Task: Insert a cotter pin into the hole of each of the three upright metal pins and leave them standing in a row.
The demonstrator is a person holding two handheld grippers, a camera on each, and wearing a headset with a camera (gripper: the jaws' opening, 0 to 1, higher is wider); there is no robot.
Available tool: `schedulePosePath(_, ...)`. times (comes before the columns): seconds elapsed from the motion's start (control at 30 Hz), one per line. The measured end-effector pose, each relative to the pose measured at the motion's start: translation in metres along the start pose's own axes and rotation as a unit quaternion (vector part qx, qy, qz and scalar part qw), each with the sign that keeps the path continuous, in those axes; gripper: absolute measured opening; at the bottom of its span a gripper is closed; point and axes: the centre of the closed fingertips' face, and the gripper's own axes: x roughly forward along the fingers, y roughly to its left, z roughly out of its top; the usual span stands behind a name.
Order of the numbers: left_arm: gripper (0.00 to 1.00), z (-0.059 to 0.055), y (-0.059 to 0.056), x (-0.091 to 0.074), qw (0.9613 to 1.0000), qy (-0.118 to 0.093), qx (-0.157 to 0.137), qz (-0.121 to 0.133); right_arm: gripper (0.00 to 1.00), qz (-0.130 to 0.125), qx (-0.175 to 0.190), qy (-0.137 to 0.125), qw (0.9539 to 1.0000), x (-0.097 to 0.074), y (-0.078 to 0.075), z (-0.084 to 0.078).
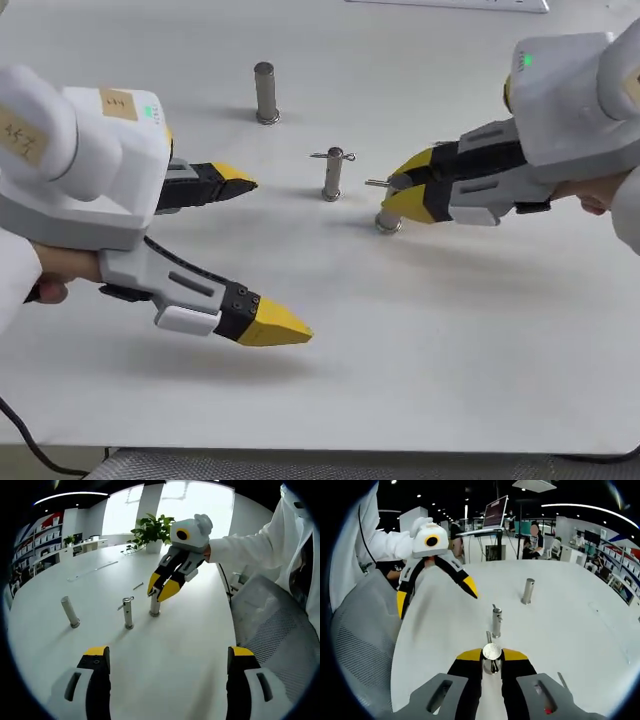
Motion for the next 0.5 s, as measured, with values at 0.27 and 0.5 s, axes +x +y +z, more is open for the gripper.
schedulePosePath(0.27,0.98,0.000,0.004,-0.002,1.0000,-0.001,-0.008,0.006,0.08,-0.010,0.004,-0.002,0.9999,-0.002,-0.018,-0.006)
schedulePosePath(0.5,0.98,0.002,0.005,-0.004,0.9999,-0.003,-0.007,0.011,0.09,0.002,0.011,-0.013,0.9999,-0.001,-0.017,-0.006)
